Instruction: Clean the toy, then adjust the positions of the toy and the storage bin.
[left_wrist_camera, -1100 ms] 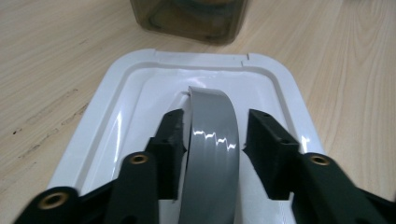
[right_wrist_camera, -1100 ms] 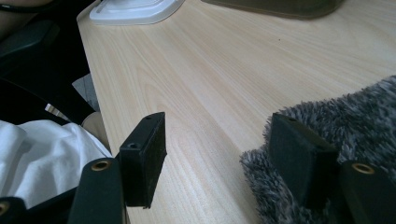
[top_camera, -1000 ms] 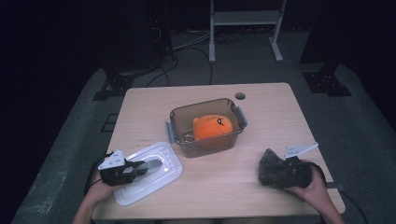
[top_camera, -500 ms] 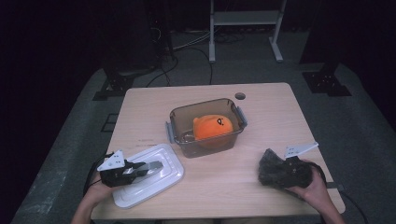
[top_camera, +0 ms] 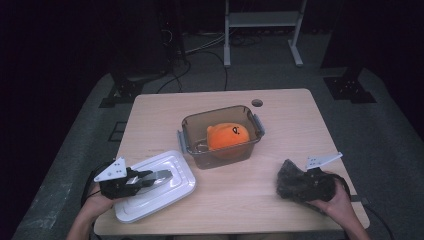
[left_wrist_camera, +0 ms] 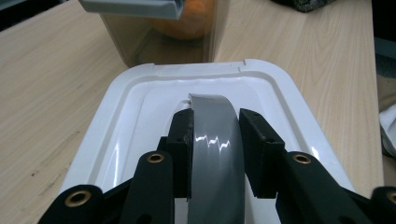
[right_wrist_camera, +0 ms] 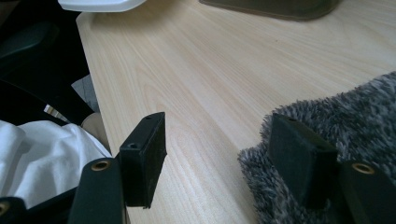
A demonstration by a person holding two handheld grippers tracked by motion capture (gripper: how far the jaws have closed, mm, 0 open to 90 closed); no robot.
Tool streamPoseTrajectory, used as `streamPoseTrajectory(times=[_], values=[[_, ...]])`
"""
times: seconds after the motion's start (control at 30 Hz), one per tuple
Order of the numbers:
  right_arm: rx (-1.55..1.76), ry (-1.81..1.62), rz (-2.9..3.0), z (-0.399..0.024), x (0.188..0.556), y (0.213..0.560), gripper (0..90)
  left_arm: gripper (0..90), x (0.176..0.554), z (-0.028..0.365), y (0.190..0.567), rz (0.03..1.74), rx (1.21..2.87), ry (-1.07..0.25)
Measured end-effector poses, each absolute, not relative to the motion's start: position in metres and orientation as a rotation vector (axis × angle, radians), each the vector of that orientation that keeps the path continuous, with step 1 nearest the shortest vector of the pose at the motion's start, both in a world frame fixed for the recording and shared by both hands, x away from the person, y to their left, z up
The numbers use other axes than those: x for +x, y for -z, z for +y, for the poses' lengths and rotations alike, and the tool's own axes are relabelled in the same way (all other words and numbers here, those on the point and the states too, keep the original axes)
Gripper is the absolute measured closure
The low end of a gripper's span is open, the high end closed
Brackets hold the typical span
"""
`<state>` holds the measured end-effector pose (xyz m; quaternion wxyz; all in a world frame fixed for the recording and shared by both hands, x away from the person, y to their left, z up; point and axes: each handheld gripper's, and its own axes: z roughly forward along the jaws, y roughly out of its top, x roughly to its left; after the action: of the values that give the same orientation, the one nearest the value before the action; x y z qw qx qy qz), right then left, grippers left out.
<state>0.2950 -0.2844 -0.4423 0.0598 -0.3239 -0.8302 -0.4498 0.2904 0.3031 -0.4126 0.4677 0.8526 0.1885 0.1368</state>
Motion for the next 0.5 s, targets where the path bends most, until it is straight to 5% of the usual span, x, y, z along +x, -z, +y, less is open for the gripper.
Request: streamPoseTrajectory(times=[0.5], values=[[-0.982, 1.358, -2.517, -0.283, 0.295, 0.442, 36.0, 66.9, 0.280, 0.315, 0.367, 0.478, 2.061, -0.351]])
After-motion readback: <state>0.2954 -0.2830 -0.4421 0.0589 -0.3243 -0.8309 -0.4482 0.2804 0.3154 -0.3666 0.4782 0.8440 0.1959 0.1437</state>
